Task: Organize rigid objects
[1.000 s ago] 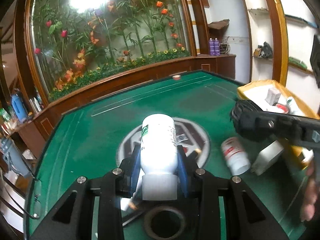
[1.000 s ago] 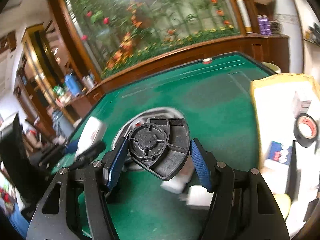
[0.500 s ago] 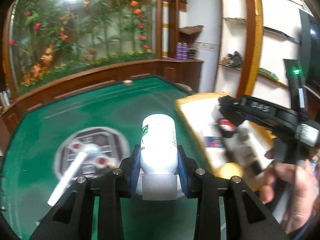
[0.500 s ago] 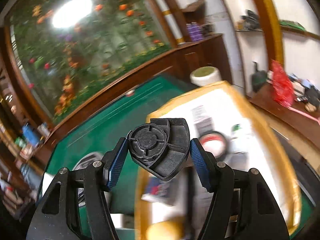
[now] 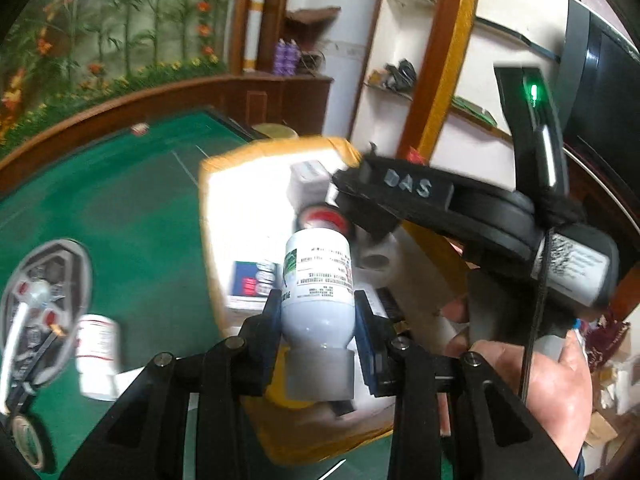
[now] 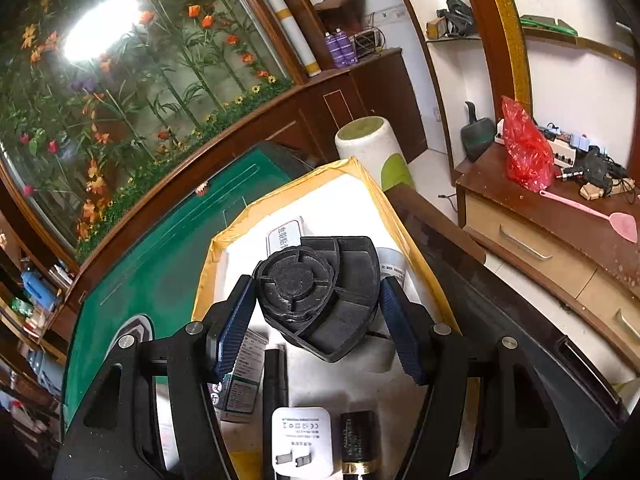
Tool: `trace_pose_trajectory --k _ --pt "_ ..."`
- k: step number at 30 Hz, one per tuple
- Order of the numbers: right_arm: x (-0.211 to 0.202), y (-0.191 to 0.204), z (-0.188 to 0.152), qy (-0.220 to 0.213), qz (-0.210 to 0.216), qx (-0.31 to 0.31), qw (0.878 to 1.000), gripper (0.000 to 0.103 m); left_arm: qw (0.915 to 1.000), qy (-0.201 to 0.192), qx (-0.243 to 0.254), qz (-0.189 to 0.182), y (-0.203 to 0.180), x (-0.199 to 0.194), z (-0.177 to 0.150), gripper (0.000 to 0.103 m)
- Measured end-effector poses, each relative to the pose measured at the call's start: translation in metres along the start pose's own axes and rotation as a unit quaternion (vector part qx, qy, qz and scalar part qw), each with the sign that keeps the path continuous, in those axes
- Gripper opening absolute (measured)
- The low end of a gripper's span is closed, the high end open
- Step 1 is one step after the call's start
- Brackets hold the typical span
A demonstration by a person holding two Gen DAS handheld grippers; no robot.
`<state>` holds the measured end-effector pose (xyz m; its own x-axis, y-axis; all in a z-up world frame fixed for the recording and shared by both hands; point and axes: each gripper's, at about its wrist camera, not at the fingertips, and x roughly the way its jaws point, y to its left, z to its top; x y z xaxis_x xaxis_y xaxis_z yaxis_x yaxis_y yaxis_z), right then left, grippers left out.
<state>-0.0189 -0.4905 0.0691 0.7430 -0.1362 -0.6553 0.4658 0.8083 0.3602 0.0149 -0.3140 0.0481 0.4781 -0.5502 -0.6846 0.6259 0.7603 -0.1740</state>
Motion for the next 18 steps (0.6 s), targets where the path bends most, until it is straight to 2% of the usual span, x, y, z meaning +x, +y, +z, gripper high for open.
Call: trace_pose_trajectory --k 4,10,14,18 --pt "0.005 0.000 -0.001 0.010 0.007 -0.004 1.000 0.064 0.9997 0.023 -0.005 0.000 -0.003 0.016 -0.003 0.035" --pt "0.007 0.002 -0.004 0.016 0.008 -0.010 1.000 0.065 0.9998 0.019 -0.006 -0.007 -0.009 0.013 -0.003 0.035" --pt "0.007 0.000 -0.005 0.014 0.011 -0.002 1.000 0.065 0.9990 0.029 -0.020 -0.027 -0.005 0.015 -0.001 0.036" --pt "0.004 0.000 -0.005 0.005 0.022 -0.001 1.000 0.066 0.9986 0.025 -0.031 -0.034 -0.002 0.012 0.002 0.042"
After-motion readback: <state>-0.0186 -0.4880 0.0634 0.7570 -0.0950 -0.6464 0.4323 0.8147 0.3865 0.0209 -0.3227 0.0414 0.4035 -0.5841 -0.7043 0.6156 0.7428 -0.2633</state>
